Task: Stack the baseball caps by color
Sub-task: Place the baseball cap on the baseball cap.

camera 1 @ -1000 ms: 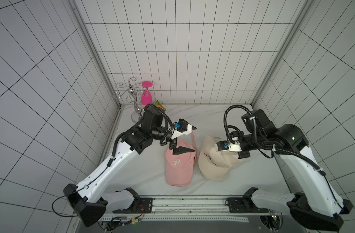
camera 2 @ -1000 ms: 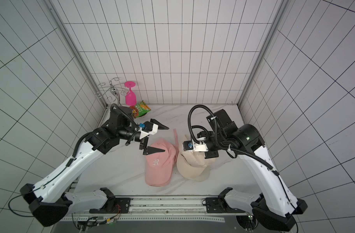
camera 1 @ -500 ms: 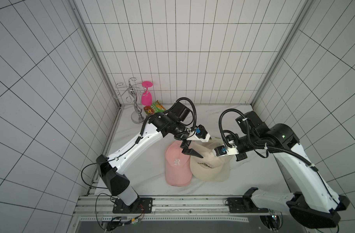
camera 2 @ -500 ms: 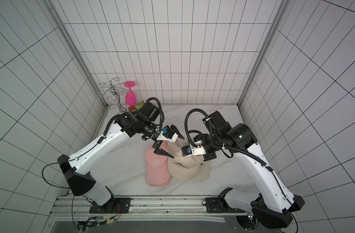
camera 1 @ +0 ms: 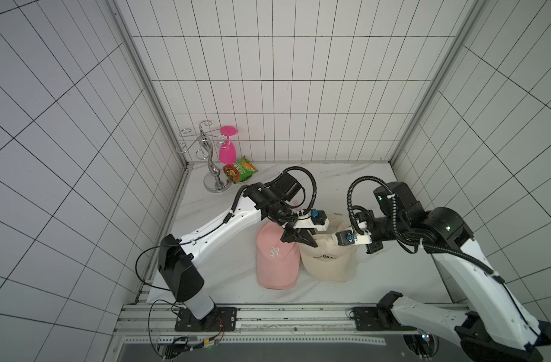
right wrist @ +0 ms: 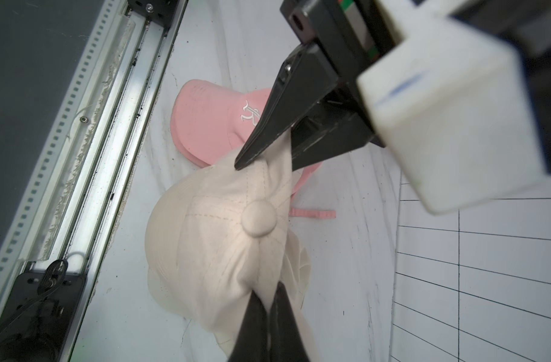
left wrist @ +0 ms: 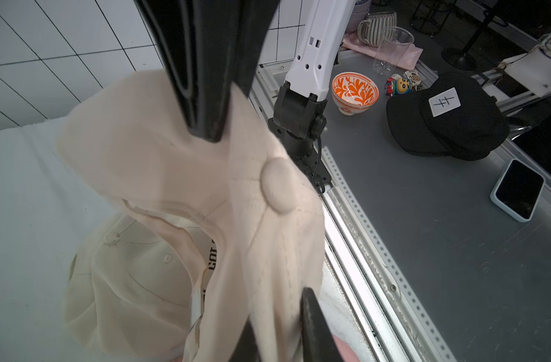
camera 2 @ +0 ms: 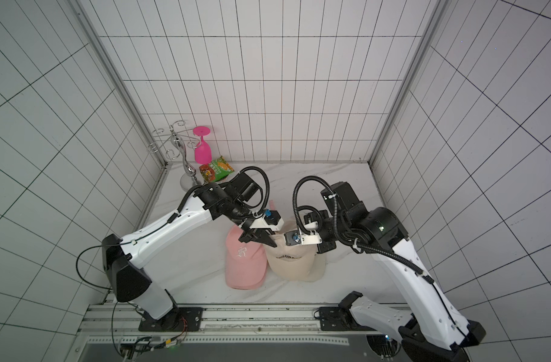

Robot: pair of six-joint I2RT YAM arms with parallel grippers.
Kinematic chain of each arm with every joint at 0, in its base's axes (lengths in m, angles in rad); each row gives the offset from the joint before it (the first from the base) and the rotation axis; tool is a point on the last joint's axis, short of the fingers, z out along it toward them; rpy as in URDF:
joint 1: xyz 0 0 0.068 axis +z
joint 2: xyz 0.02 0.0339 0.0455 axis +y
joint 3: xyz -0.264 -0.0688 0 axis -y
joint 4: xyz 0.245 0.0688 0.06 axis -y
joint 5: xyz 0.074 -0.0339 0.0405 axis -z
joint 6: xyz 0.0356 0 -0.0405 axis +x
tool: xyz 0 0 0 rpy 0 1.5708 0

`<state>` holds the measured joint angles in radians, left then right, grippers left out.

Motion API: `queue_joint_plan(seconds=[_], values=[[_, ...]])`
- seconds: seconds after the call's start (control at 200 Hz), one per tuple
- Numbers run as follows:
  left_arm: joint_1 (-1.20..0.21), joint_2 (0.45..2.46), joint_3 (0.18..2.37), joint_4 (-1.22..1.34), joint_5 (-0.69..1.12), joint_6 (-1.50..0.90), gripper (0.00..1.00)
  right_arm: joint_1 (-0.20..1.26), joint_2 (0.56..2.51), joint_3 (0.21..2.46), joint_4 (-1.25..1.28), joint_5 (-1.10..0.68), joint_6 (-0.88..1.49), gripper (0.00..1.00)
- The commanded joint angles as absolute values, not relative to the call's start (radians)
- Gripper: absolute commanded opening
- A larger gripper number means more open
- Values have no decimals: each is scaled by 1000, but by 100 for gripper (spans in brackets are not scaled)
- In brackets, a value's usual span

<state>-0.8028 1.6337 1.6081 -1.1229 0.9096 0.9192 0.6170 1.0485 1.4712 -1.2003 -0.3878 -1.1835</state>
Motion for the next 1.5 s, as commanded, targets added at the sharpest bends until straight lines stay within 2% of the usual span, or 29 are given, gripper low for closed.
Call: queue_joint_plan(seconds=[0.0, 0.14, 0.245, 0.44, 0.585, 0.64, 0.85, 1.019, 1.234, 1.464, 1.494], values=[[-792, 1578, 1566, -1018, 919, 772, 0, 623, 998, 1385, -1049, -373, -964, 0], [-772, 1529, 1481, -874, 1013, 598, 0, 624, 896, 1266, -962, -361, -675, 0], [-778, 1506, 1459, -845, 1056, 554, 0, 623, 775, 1193, -888, -328, -471, 0], [-791, 1536, 1459, -809, 1133, 512, 0, 624, 649, 1129, -860, -226, -282, 0], [-789, 1635, 1466, -677, 1069, 376, 0, 621, 694, 1118, -924, 63, -134, 0], [-783, 1674, 1479, -631, 1049, 317, 0, 609, 710, 1117, -931, 119, -103, 0], [-779, 1793, 1526, -577, 1053, 218, 0, 444, 782, 1107, -938, 53, -64, 0], [-762, 1847, 1528, -516, 949, 147, 0, 270, 894, 1098, -935, -22, 52, 0], [-720, 1902, 1536, -443, 840, 63, 0, 228, 988, 1026, -840, -27, 127, 0], [-718, 1972, 1522, -349, 819, 17, 0, 186, 1115, 1024, -765, 3, 118, 0], [-719, 1980, 1520, -346, 810, 16, 0, 183, 1132, 1027, -754, 1, 113, 3]])
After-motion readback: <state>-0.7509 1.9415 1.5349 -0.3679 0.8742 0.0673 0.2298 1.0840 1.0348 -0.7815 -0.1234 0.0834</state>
